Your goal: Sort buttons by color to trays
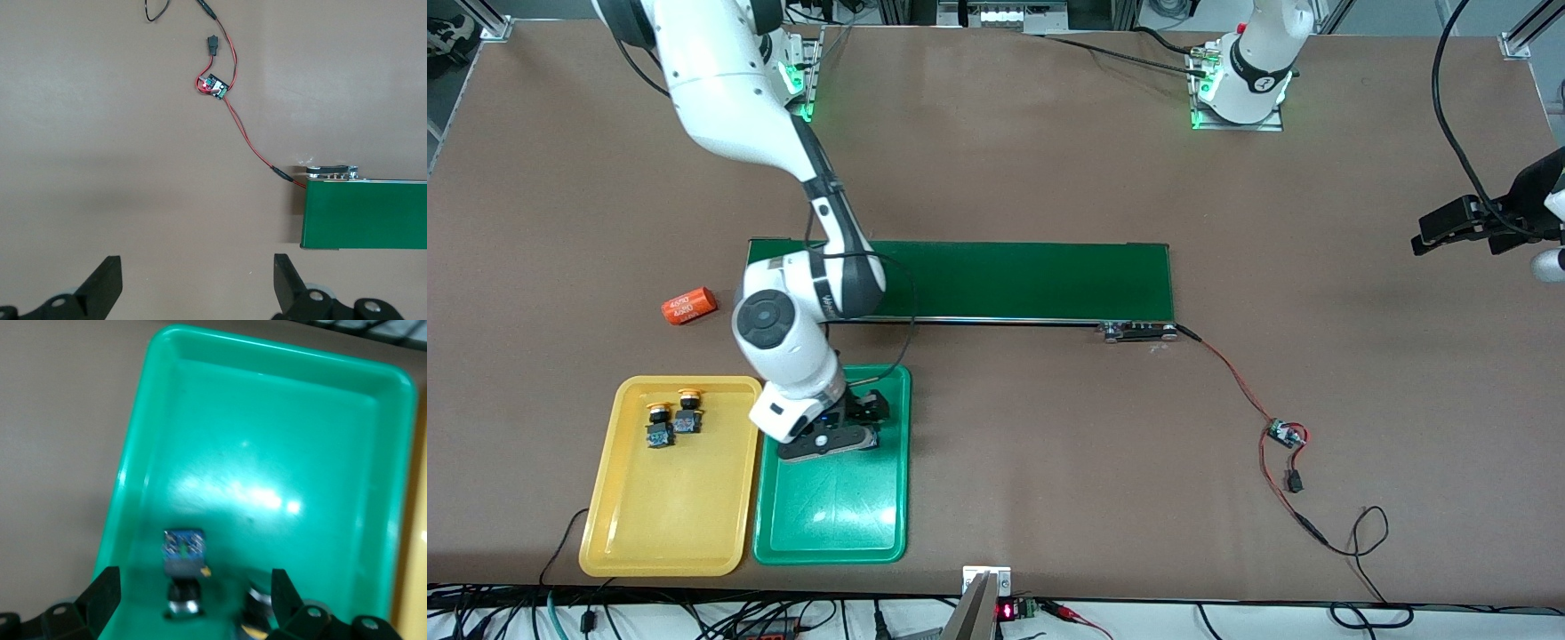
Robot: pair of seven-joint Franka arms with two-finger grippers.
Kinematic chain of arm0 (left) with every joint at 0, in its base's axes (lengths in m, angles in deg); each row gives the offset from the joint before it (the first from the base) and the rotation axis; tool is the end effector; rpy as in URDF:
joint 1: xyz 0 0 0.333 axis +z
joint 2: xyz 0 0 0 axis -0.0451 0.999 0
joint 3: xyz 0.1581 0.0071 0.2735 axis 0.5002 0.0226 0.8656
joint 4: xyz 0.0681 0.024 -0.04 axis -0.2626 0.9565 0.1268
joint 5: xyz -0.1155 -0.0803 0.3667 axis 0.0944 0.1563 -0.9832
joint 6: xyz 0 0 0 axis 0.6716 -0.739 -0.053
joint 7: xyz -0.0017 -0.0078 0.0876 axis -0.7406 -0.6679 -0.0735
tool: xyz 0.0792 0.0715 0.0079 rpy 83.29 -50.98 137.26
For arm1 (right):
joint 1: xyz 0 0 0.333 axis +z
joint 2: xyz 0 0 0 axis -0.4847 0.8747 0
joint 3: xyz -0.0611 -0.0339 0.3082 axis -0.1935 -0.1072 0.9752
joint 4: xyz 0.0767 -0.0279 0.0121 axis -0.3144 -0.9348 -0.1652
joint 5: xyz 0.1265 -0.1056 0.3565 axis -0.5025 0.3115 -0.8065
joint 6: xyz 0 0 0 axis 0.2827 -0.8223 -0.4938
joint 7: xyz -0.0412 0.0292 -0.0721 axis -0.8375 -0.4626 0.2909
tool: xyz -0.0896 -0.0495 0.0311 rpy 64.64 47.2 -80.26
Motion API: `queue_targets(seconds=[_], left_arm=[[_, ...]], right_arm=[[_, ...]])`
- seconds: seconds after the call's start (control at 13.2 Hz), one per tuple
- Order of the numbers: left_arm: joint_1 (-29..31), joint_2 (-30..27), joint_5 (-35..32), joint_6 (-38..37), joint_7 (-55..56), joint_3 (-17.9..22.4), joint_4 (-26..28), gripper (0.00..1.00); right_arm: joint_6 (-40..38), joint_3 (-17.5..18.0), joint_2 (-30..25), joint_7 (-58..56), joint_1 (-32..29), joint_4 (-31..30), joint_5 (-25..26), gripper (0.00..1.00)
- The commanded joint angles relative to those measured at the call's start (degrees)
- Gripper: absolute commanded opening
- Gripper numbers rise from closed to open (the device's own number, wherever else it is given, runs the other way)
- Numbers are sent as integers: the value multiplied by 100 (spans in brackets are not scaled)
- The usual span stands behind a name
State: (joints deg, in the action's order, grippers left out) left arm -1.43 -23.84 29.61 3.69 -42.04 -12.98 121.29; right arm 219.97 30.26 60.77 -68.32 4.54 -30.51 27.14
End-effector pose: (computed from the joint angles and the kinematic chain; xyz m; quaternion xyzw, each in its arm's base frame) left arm 0.5834 0.0233 0.6052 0.9992 0.0230 -0.0241 0.0207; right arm 0.7172 0.2699 0.2785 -0.9885 -0.1040 -0.1099 0.0005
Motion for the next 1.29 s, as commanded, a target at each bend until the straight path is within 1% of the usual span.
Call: queue_targets(seconds=[0.0,0.08,0.23,0.3,0.45,0.61,0.76,0.83,0.91,0.98,1.06,1.14,1.21], left_arm=[[-1,-84,-81,137,60,-20,89,100],[-10,-76,-81,146,60,-20,89,100],[-1,-75,-81,146,60,-20,89,100],[-1,-75,-72,146,60,-20,89,100],[-1,-75,-72,138,60,-20,89,100],[-1,-75,-81,137,60,-11,89,100],[-1,-75,-81,146,60,-20,89,100],[-1,-75,-81,146,60,-12,89,100],[-1,-75,-81,146,60,-20,89,100],[-1,-75,-81,155,60,-20,89,100],[-1,-75,-81,155,60,-12,89,100],[7,-75,-72,155,60,-11,89,100],[16,-75,-72,155,60,6,89,100]], right_arm=[[-1586,-76,-911,-205,-319,-65,-44,100],[-2175,-147,-1201,-214,-382,-74,-9,100],[-3301,-471,-1677,-345,-365,-74,35,100],[-3680,-612,-1862,-398,-356,-74,96,100],[-4236,-666,-2440,-425,-373,-266,254,100],[-4457,-657,-3152,-512,-347,-783,640,100],[-4449,-666,-3934,-784,-391,-1521,1000,100],[-4440,-683,-4225,-1029,-548,-1768,1106,100],[-4414,-675,-4393,-1153,-706,-1849,1116,100],[-4449,-622,-4508,-1285,-1073,-1867,1116,100],[-4501,-317,-4518,-1530,-1503,-1867,1116,100],[-4615,243,-4518,-1654,-2195,-1832,1125,100],[-4677,640,-4518,-1716,-2671,-1823,1247,100]])
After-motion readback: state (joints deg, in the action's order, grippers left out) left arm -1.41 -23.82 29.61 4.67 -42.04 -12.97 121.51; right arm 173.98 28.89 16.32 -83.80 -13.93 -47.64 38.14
